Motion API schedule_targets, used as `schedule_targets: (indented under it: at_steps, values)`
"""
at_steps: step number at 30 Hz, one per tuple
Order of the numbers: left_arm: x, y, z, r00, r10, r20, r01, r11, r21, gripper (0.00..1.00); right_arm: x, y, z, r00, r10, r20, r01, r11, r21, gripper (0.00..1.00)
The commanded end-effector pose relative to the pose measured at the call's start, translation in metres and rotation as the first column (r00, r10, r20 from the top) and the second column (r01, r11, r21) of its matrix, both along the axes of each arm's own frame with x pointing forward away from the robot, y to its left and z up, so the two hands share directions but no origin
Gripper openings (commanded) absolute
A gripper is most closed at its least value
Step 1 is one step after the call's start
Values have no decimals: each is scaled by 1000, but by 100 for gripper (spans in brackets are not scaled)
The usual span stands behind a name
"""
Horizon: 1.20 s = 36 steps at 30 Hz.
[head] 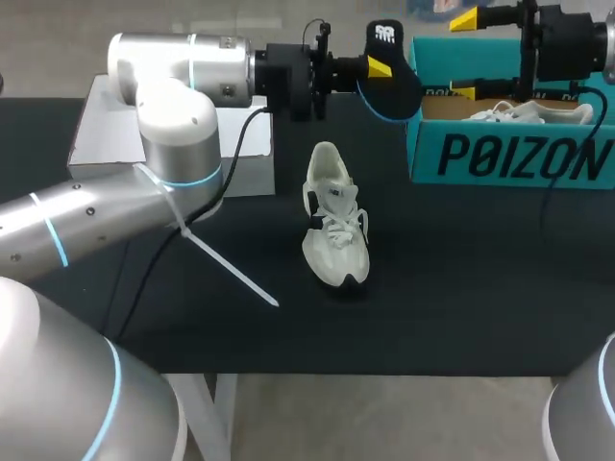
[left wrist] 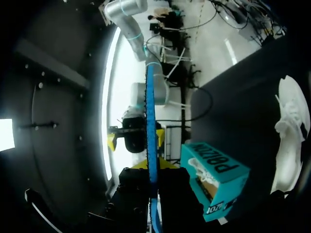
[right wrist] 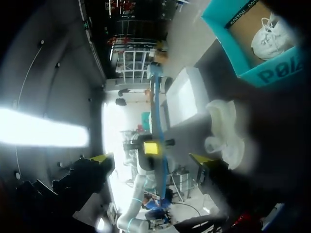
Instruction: Take the shoe out of the shoebox, open the shoe tongue, remove and reinsert the insole, then place the shoe into the shoebox
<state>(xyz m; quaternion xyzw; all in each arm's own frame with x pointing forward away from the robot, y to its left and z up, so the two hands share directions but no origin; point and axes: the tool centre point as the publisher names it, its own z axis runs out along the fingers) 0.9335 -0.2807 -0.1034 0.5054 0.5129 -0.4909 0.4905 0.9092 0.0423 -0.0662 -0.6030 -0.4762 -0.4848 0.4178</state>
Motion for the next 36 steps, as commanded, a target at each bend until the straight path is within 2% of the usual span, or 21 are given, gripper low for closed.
schedule_targets:
  at_steps: [1, 7, 8, 9, 10, 14, 16, 17, 22, 24, 25, 28, 33, 36]
  values:
    - [0, -2, 4, 1000, -11, 14, 11, 1000, 10, 0, 8, 12, -6, 1000, 26, 13, -27, 999, 28, 100]
    - [-5, -6, 6, 999, -25, 35, 24, 999, 33, 0, 12, 23, -14, 999, 42, -11, -42, 998, 46, 100]
    - [-4, -6, 7, 999, -27, 32, 26, 999, 31, 0, 12, 24, -13, 999, 44, -11, -43, 998, 46, 92]
    - [-4, -6, 7, 999, -30, 28, 30, 999, 25, 0, 12, 26, -14, 999, 46, -9, -45, 998, 45, 62]
    - [-4, -6, 8, 999, -32, 22, 32, 999, 19, 0, 12, 27, -14, 999, 48, -9, -47, 998, 45, 46]
    - [-2, -8, 7, 999, -37, 14, 37, 999, 14, 0, 10, 32, -14, 998, 63, -3, -63, 997, 40, 44]
    - [-2, -10, 7, 999, -41, 11, 41, 999, 14, 0, 9, 36, -14, 997, 73, 0, -73, 997, 38, 34]
    - [-1, -11, 7, 999, -46, 7, 46, 999, 12, 0, 8, 38, -14, 997, 78, 0, -78, 996, 37, 33]
    - [-3, -15, 8, 998, -57, 8, 57, 998, 9, 0, 6, 45, -16, 996, 93, -4, -93, 995, 34, 31]
    - [-3, -15, 8, 998, -59, 10, 59, 998, 8, 0, 5, 46, -17, 995, 97, -8, -97, 995, 34, 13]
    - [-3, -15, 8, 998, -59, 11, 59, 998, 8, 0, 4, 47, -17, 995, 99, -9, -98, 995, 34, 12]
    - [-1, -13, 8, 999, -53, 9, 53, 999, 7, 0, 2, 49, -17, 994, 105, -11, -105, 994, 34, 22]
    - [0, -12, 8, 999, -47, 7, 47, 999, 1, 0, 0, 52, -18, 993, 118, -13, -117, 993, 30, 16]
    - [1, -12, 8, 999, -45, 10, 45, 999, 2, 0, -2, 54, -18, 992, 122, -15, -122, 992, 30, 17]
